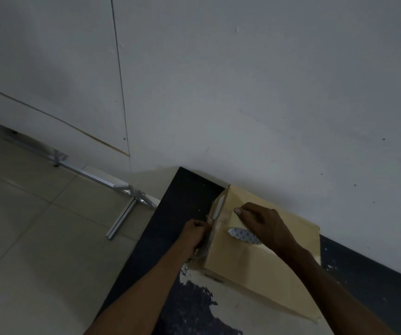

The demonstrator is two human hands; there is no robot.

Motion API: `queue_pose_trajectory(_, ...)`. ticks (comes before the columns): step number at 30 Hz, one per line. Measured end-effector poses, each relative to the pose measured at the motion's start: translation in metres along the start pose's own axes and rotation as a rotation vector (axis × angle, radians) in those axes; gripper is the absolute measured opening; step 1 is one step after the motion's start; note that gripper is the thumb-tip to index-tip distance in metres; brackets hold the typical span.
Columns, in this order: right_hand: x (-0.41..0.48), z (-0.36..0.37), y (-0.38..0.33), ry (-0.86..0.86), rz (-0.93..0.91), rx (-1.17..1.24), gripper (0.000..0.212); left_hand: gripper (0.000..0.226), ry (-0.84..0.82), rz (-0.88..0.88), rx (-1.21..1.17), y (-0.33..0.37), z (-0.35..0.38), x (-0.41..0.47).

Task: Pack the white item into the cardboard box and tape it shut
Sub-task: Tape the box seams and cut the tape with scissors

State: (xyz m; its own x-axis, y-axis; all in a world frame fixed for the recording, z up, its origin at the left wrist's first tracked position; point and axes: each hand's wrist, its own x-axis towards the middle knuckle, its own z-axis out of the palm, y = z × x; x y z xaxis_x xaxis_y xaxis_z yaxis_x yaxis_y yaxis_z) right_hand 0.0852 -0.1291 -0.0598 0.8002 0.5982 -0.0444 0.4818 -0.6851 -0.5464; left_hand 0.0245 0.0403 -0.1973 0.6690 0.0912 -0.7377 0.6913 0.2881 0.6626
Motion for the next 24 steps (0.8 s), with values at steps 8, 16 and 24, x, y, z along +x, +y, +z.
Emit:
queue_pose_trajectory(8, -0.001, 0.003, 0.004, 0.021, -0.005, -0.015, 0.033, 0.010, 0.133, 0.176, 0.111, 0.012, 0.004, -0.004)
queue_pose_trajectory(16, -0.001, 0.004, 0.003, 0.031, 0.021, -0.006, 0.033, 0.027, 0.104, 0.400, 0.614, 0.027, -0.001, -0.030)
queue_pose_trajectory(24, 0.002, 0.001, 0.002, 0.037, -0.041, -0.076, 0.038, 0.062, -0.210, 0.341, 0.218, 0.034, 0.016, -0.077)
